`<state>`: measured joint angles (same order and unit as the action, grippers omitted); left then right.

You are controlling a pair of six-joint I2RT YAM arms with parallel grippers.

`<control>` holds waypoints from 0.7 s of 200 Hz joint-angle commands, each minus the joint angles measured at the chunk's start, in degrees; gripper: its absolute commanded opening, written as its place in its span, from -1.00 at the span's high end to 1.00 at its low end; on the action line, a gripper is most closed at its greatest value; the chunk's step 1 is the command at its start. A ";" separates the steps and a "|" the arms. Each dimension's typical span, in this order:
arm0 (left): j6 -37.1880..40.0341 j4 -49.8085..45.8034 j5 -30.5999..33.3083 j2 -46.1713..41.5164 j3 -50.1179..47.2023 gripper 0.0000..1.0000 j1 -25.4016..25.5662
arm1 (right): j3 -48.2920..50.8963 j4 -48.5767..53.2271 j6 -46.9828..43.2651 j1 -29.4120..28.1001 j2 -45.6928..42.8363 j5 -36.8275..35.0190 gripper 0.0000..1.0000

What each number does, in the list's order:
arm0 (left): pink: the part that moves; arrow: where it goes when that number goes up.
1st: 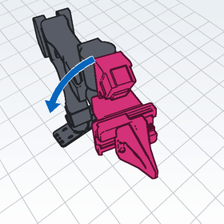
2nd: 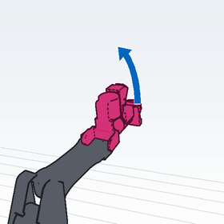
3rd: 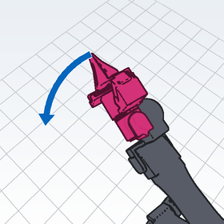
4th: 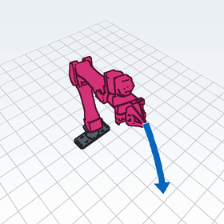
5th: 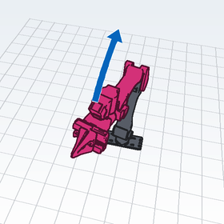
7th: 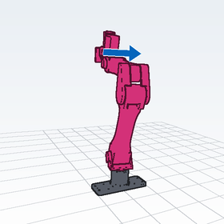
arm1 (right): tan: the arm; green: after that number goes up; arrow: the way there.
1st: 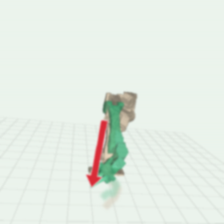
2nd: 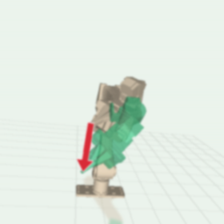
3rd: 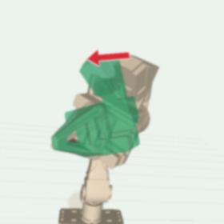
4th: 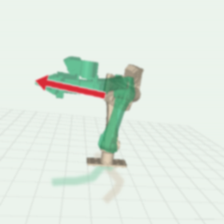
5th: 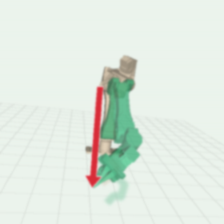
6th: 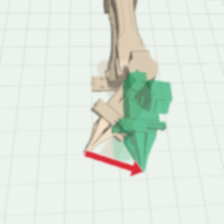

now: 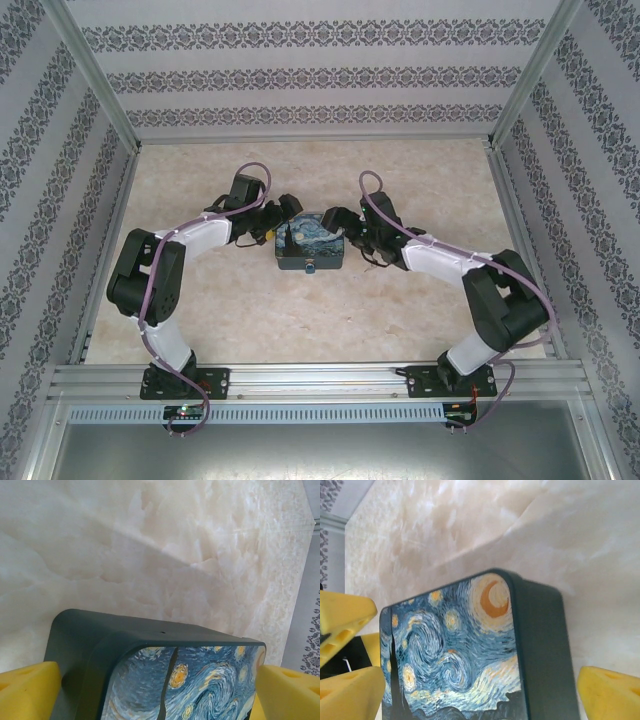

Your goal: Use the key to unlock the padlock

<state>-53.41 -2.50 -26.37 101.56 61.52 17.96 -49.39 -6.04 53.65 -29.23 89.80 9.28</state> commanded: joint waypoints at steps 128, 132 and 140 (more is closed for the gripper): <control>1.80 -2.48 2.60 -15.39 -9.35 -0.99 -2.60 | 11.38 12.68 -12.00 13.32 -25.35 5.32 -0.89; 2.02 -2.79 2.59 -15.91 -9.50 -0.99 -2.61 | 11.59 12.72 -11.94 13.31 -25.45 5.37 -0.87; 2.37 -3.55 2.67 -16.97 -9.73 -0.99 -2.58 | 11.68 13.07 -11.73 13.40 -25.44 5.49 -0.84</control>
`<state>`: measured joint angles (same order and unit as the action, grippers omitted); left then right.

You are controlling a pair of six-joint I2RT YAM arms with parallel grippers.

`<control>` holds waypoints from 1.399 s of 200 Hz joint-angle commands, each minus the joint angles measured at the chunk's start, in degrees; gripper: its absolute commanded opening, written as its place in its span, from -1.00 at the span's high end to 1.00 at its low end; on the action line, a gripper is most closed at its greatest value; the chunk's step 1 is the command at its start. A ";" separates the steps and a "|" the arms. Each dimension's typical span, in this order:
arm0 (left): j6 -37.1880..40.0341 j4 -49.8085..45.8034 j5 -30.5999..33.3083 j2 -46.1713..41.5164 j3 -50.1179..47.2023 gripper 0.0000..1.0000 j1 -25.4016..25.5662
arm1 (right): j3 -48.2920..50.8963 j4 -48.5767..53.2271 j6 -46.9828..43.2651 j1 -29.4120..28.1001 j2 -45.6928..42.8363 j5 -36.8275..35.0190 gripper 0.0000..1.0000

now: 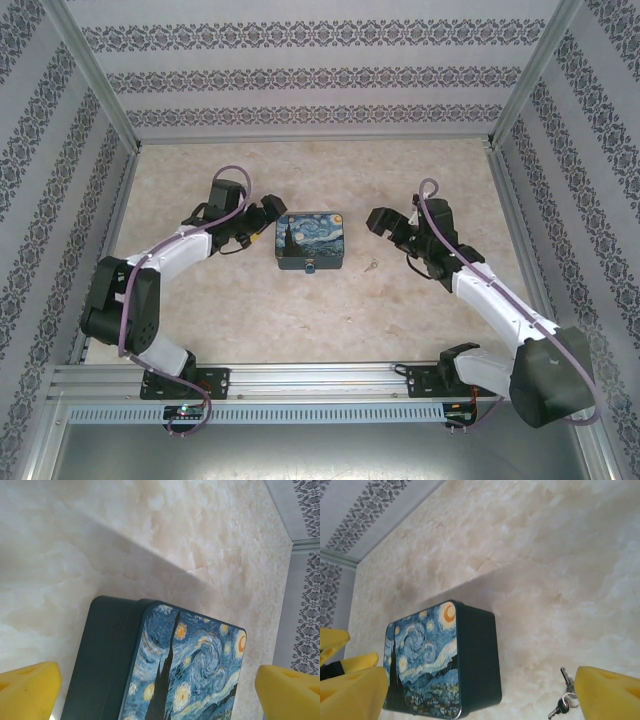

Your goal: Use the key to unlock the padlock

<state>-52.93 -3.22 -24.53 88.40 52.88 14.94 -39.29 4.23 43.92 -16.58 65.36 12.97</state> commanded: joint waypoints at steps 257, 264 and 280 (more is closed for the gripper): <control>2.39 -2.15 -2.93 -5.84 -1.88 -0.99 0.53 | -19.86 28.13 3.80 -9.60 33.35 -15.73 0.04; 2.28 -2.00 -3.03 -5.63 -1.97 -0.99 0.51 | -19.94 28.07 3.74 -9.66 33.87 -15.75 0.05; 2.31 -1.85 -3.21 -5.46 -2.14 -0.99 0.52 | -20.22 27.94 3.87 -9.87 35.11 -15.64 0.10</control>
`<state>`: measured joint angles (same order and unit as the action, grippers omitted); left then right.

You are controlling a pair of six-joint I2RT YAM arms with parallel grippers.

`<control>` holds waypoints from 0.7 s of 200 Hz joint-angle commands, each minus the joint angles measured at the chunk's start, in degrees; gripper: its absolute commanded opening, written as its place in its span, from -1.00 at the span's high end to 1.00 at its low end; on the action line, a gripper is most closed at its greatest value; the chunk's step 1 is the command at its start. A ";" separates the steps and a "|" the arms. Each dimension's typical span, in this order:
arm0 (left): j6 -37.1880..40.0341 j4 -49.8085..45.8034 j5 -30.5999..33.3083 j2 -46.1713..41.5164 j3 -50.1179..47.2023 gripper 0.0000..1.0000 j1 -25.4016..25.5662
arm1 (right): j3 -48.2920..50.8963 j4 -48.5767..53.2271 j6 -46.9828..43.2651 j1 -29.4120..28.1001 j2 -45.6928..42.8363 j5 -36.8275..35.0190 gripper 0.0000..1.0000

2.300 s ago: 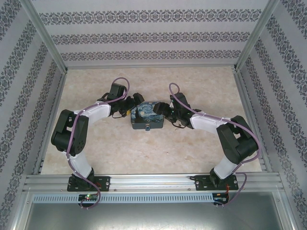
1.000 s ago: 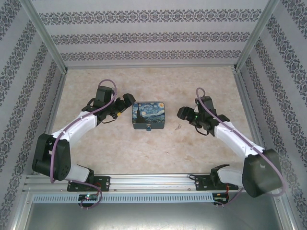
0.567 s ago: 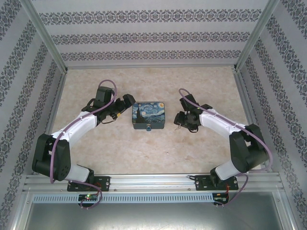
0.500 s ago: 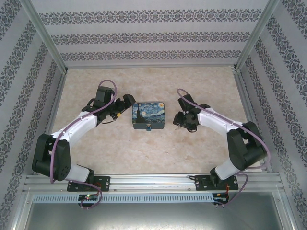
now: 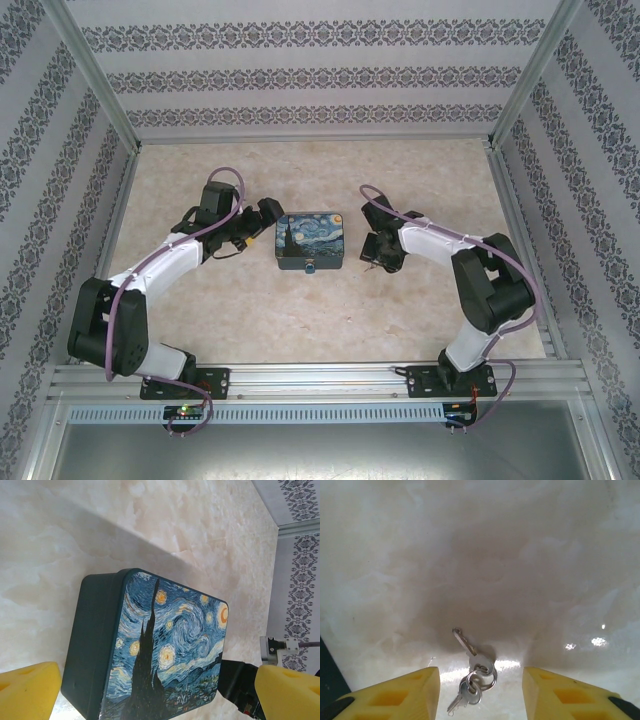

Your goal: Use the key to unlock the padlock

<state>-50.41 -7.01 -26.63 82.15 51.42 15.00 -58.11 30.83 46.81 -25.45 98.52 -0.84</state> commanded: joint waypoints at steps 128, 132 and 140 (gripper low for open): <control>1.26 -0.57 -2.03 2.12 1.36 -0.99 0.44 | -0.03 -1.32 3.27 -3.31 5.91 -2.50 0.54; 1.34 -0.72 -2.07 2.11 1.40 -0.98 0.41 | 0.21 -1.49 3.30 -3.33 5.83 -2.45 0.58; 1.35 -0.84 -2.03 2.09 1.50 -0.99 0.42 | 0.75 -2.01 3.50 -3.35 5.57 -2.50 0.65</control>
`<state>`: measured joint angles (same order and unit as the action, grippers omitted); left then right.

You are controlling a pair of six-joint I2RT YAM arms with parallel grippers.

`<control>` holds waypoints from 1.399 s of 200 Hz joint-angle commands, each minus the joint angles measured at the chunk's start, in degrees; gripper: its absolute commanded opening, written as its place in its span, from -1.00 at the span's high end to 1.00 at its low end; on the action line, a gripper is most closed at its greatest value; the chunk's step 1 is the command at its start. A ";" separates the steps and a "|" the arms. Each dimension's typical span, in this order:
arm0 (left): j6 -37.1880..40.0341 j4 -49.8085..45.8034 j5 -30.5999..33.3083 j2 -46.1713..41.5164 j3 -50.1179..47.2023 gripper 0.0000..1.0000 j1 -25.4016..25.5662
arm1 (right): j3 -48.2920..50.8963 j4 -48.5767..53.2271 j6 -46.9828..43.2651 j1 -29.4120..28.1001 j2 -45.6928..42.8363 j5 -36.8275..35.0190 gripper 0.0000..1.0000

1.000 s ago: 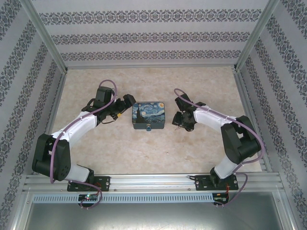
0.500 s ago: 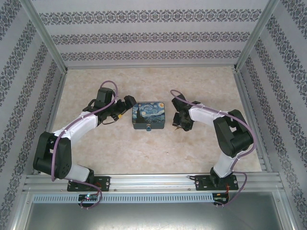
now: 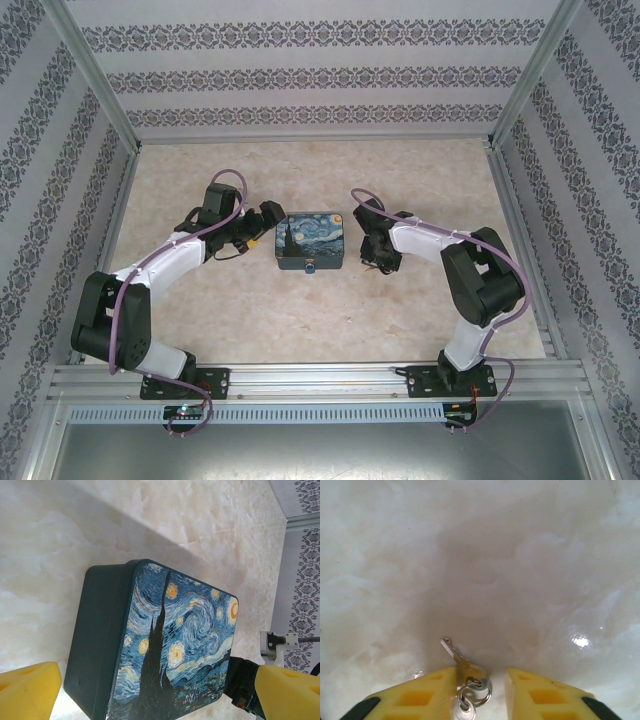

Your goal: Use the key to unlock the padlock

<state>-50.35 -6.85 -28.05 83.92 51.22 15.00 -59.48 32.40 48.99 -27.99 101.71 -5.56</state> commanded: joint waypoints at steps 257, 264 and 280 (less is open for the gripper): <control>-4.01 0.78 -1.27 -0.96 0.72 -0.99 1.76 | 9.88 -7.39 -4.70 2.45 -11.65 6.97 0.29; -3.84 0.52 -1.27 -0.95 0.84 -0.99 1.72 | 9.98 -7.18 -5.16 2.58 -11.47 7.30 0.28; -3.38 0.18 -1.13 -0.89 0.90 -0.99 1.79 | 10.84 -8.00 -5.32 2.59 -11.93 8.34 0.28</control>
<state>-53.43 -8.08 -29.78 83.59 52.71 16.12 -48.99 23.20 46.06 -25.98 89.76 1.43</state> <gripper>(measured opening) 0.995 0.361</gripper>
